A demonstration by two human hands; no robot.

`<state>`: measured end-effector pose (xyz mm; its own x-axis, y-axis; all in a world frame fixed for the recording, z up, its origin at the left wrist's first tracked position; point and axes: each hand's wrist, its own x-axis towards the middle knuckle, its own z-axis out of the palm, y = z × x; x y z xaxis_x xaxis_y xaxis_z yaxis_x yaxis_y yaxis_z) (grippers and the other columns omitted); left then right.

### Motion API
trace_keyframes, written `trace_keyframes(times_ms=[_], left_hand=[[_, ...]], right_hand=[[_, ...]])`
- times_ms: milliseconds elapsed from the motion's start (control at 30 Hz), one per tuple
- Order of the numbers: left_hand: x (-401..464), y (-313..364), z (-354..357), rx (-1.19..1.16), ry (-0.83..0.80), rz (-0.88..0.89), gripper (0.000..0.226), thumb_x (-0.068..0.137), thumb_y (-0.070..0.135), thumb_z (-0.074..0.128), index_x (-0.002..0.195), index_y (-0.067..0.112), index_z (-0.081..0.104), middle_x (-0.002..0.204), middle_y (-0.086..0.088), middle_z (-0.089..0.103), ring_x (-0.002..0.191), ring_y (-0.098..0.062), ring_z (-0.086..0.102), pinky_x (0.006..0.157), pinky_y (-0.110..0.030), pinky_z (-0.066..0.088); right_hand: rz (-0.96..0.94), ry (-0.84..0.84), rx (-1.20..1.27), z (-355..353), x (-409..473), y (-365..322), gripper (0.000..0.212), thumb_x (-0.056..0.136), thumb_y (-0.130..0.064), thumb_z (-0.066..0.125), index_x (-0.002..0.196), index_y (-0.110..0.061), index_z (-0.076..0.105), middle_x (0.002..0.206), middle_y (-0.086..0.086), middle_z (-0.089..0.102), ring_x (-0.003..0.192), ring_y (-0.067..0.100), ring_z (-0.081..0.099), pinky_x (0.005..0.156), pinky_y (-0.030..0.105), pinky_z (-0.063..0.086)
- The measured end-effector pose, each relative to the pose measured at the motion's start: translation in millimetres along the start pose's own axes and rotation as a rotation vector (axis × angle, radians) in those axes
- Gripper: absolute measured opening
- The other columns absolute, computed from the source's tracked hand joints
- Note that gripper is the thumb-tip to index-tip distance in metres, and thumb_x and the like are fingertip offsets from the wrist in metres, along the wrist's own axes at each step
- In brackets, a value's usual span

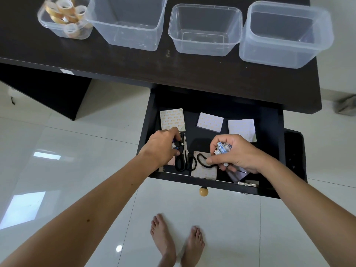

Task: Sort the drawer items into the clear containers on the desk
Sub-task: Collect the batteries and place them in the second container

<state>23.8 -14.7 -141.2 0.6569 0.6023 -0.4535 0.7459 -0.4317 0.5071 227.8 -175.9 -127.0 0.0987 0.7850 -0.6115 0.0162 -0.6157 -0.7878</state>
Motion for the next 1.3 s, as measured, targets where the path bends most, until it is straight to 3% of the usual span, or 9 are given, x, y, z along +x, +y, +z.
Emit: trace_keyframes(times_ms=[100,233,567,733,833,967,1100,1200,1300], left_hand=[[0.9,1.5,-0.5,0.018,-0.008,-0.025,0.034,0.090,0.019,0.082,0.119,0.024,0.064,0.110,0.000,0.060,0.067,-0.010,0.054,0.070,-0.031,0.054],[2.0,4.7,0.8,0.047,-0.006,-0.084,0.030,0.091,0.023,0.082,0.118,0.023,0.067,0.108,0.003,0.054,0.084,-0.019,0.060,0.074,-0.031,0.054],[0.0,8.1,5.0,0.068,0.061,-0.091,0.017,0.093,0.028,0.078,0.108,0.025,0.071,0.109,0.002,0.061,0.087,-0.020,0.062,0.067,-0.031,0.051],[-1.3,4.8,4.3,-0.022,0.088,-0.008,0.016,0.094,0.030,0.078,0.109,0.025,0.072,0.117,0.000,0.069,0.104,-0.019,0.063,0.086,-0.035,0.056],[-0.6,3.1,5.7,-0.080,0.101,0.007,0.016,0.098,0.029,0.074,0.111,0.021,0.070,0.120,-0.001,0.067,0.106,-0.020,0.062,0.087,-0.033,0.053],[0.2,1.2,5.9,-0.124,0.109,0.003,0.017,0.102,0.032,0.067,0.114,0.021,0.064,0.123,-0.002,0.063,0.099,-0.021,0.062,0.081,-0.033,0.052],[-2.0,3.2,1.1,-0.265,0.231,0.015,0.013,0.104,0.028,0.065,0.113,0.021,0.060,0.115,-0.001,0.069,0.089,-0.016,0.065,0.072,-0.020,0.052],[-11.2,8.5,-10.0,-0.536,0.371,0.042,0.017,0.105,0.028,0.062,0.121,0.027,0.059,0.102,0.008,0.068,0.066,-0.007,0.064,0.057,-0.014,0.051],[-19.6,8.0,-24.6,-0.584,0.397,0.109,0.021,0.106,0.028,0.061,0.127,0.032,0.061,0.097,0.018,0.064,0.063,-0.002,0.064,0.057,-0.017,0.052]], right_hand=[[-0.014,0.029,0.015,-1.4,1.4,1.3,0.028,0.081,-0.009,0.091,0.091,-0.004,0.065,0.069,0.012,0.071,0.054,0.019,0.065,0.039,0.024,0.042],[-0.030,0.048,0.016,-3.8,4.4,5.2,0.025,0.080,-0.009,0.091,0.089,-0.007,0.068,0.069,0.009,0.071,0.058,0.022,0.066,0.042,0.026,0.046],[-0.055,0.008,-0.047,-2.6,5.4,10.3,0.013,0.084,-0.015,0.090,0.088,-0.012,0.077,0.078,0.014,0.076,0.064,0.018,0.067,0.043,0.024,0.044],[-0.064,0.019,-0.054,-2.8,11.6,4.2,0.021,0.083,-0.019,0.091,0.086,-0.008,0.074,0.075,0.012,0.073,0.063,0.021,0.065,0.043,0.026,0.046],[-0.097,0.029,-0.125,-2.5,22.8,-4.0,0.021,0.083,-0.025,0.091,0.085,-0.014,0.074,0.075,0.020,0.072,0.062,0.024,0.064,0.046,0.028,0.048],[-0.117,0.099,-0.228,0.1,46.3,-15.9,0.019,0.079,-0.028,0.094,0.084,-0.022,0.077,0.067,-0.001,0.067,0.057,0.015,0.060,0.043,0.024,0.041],[-0.211,0.121,-0.427,4.7,68.8,-23.9,0.019,0.084,-0.027,0.090,0.098,-0.036,0.081,0.085,-0.010,0.075,0.054,0.014,0.066,0.044,0.019,0.045],[-0.275,0.078,-0.599,6.6,84.3,-23.6,0.024,0.090,-0.035,0.085,0.108,-0.048,0.077,0.107,-0.014,0.075,0.067,0.012,0.072,0.063,0.027,0.058],[-0.381,0.026,-0.816,12.3,91.9,-20.8,0.026,0.096,-0.037,0.077,0.121,-0.044,0.075,0.102,-0.019,0.061,0.095,0.008,0.061,0.084,0.026,0.047]])
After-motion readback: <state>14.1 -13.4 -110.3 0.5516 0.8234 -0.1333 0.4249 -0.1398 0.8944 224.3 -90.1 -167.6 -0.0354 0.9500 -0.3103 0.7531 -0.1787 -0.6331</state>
